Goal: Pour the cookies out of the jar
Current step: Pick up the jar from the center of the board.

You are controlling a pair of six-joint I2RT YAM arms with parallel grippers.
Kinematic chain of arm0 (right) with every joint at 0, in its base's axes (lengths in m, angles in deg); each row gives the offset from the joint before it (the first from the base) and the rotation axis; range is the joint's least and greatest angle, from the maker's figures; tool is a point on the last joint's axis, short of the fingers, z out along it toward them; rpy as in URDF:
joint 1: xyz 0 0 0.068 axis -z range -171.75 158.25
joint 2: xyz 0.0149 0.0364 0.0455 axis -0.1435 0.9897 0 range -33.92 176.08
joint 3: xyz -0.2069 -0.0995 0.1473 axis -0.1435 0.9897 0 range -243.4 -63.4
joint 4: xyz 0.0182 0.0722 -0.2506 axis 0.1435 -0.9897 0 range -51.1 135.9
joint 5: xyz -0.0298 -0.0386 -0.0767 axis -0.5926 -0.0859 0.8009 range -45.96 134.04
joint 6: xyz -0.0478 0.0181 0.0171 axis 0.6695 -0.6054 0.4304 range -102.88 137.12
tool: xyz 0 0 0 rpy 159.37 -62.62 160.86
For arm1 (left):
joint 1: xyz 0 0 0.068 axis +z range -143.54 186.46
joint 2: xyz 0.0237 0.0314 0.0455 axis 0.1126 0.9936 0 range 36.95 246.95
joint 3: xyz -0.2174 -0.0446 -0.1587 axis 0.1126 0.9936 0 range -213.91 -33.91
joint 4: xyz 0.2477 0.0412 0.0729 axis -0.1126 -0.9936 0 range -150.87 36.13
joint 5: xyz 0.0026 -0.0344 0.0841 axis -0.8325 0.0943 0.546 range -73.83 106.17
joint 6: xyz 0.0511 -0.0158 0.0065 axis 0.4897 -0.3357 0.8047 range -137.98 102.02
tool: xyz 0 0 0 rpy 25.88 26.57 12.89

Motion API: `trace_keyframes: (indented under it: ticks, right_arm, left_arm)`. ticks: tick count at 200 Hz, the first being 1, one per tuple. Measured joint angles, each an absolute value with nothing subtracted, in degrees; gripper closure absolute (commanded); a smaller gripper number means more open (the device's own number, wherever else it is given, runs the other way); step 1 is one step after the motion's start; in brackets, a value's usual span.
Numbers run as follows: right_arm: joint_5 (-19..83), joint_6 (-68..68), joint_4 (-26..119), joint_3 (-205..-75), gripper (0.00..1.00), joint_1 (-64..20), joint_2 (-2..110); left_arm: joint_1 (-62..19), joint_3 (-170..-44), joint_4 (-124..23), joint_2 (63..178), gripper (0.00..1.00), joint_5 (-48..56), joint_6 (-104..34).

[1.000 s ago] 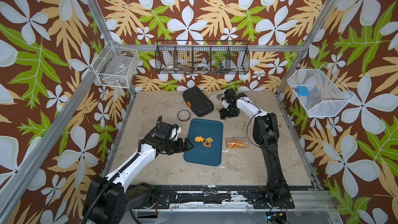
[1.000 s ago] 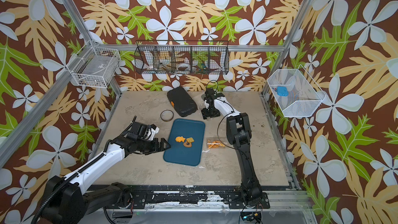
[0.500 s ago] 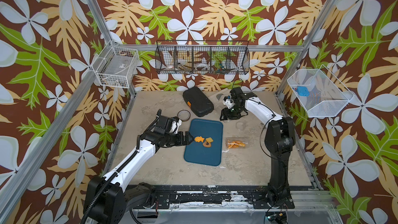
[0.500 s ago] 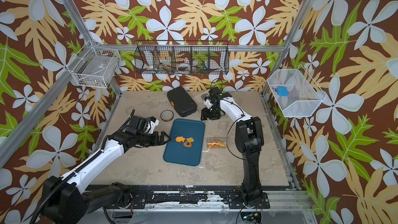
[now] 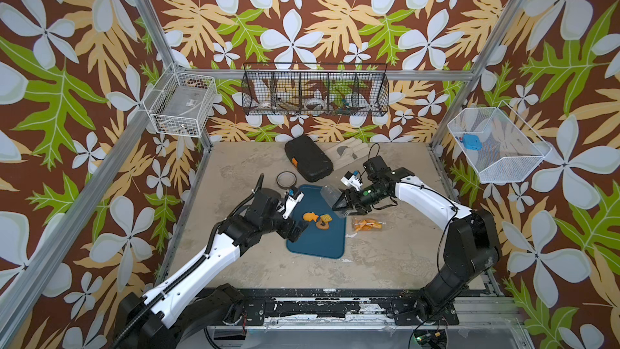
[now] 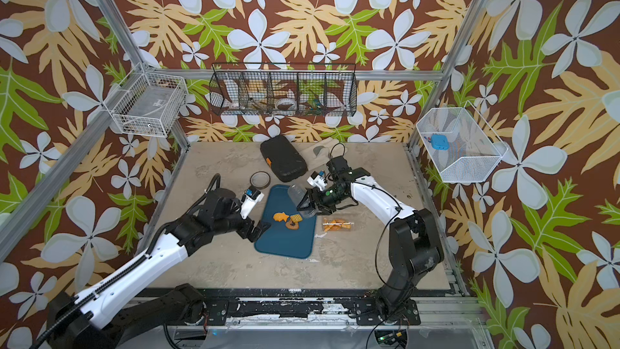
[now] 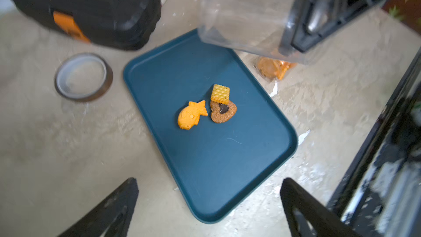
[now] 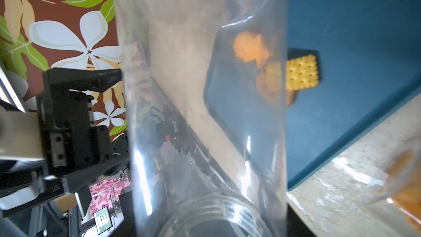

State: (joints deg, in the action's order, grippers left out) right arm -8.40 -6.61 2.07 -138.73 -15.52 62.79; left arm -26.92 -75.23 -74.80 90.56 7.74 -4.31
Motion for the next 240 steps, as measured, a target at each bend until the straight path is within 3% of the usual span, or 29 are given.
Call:
trace_keyframes:
  ticks: [32,113,190,240]
  right_arm:
    - [-9.17,-6.48,1.11,-138.31,0.42,-18.56,62.15]
    - [-11.86,-6.70,0.80,-138.97,0.43,-25.75,63.07]
    - [-13.50,-7.55,0.63,-143.38,0.43,-30.71,66.15]
    - [-14.37,-7.72,0.34,-144.26,0.44,-32.87,67.57]
  left_arm:
    - [-27.45,-57.97,-57.83,75.96,0.00,8.29,21.31]
    - [-29.87,-61.22,-44.72,86.73,0.04,10.04,52.83]
    - [-34.00,-61.46,-44.70,90.23,0.08,12.01,64.74]
    - [-34.09,-60.72,-44.76,90.21,0.21,13.29,66.36]
